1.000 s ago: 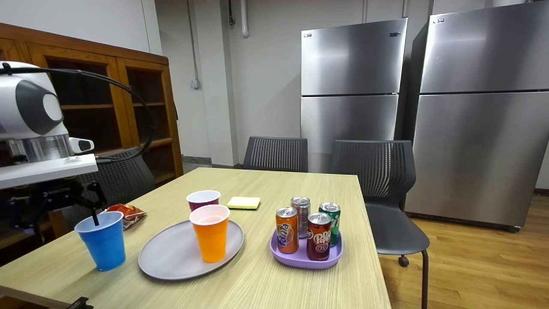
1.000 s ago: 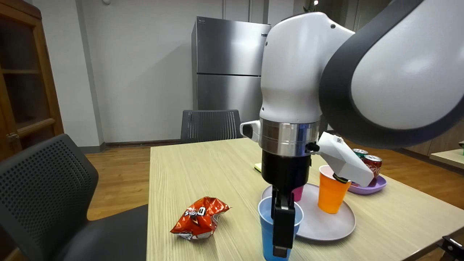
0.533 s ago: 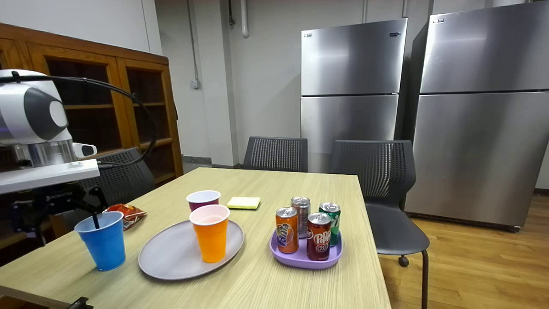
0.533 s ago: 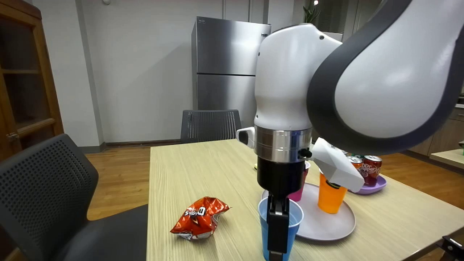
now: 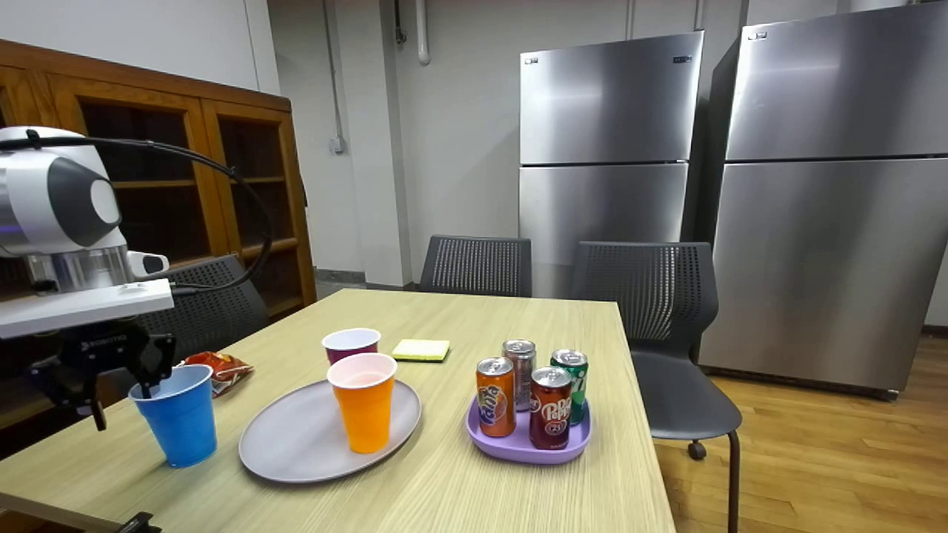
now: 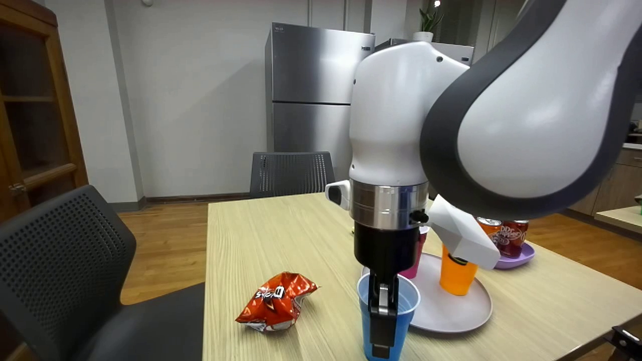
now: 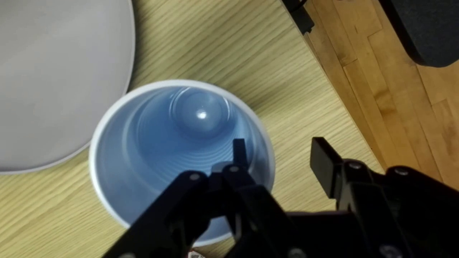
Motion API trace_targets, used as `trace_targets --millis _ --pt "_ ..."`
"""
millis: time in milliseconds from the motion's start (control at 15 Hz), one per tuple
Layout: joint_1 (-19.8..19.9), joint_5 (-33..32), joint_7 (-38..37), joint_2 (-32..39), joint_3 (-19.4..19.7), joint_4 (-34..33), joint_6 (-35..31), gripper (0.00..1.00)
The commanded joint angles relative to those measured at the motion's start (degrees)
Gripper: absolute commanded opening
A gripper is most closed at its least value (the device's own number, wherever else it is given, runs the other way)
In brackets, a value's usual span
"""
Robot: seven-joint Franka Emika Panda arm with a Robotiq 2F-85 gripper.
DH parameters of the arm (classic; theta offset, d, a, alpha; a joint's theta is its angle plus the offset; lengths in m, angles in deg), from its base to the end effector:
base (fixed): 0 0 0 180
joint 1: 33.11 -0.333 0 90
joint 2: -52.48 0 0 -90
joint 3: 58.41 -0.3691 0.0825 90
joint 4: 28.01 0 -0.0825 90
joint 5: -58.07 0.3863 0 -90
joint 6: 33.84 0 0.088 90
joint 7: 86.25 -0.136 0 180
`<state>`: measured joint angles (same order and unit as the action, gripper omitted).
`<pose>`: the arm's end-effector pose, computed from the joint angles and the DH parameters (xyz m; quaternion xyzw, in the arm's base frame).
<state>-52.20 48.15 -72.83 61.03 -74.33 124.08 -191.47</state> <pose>0.3417 0.2502 0.2107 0.8762 0.4814 -0.0193 0.0146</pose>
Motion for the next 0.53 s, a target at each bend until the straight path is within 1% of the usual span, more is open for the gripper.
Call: trace_targets --millis 0,67,133,200,467 --pt "0.3 -2.7 -2.5 0.2 0.1 -0.7 0.1 0.2" --pt "0.3 -2.9 -2.6 0.1 0.2 -0.7 0.1 0.11" --pt "0.3 -3.2 -2.9 0.1 0.2 -0.6 0.1 0.05" --pt "0.3 -3.4 -3.1 0.1 0.3 -0.6 0.1 0.0" --pt "0.4 -3.8 -3.4 -0.1 0.4 -0.7 0.1 0.01"
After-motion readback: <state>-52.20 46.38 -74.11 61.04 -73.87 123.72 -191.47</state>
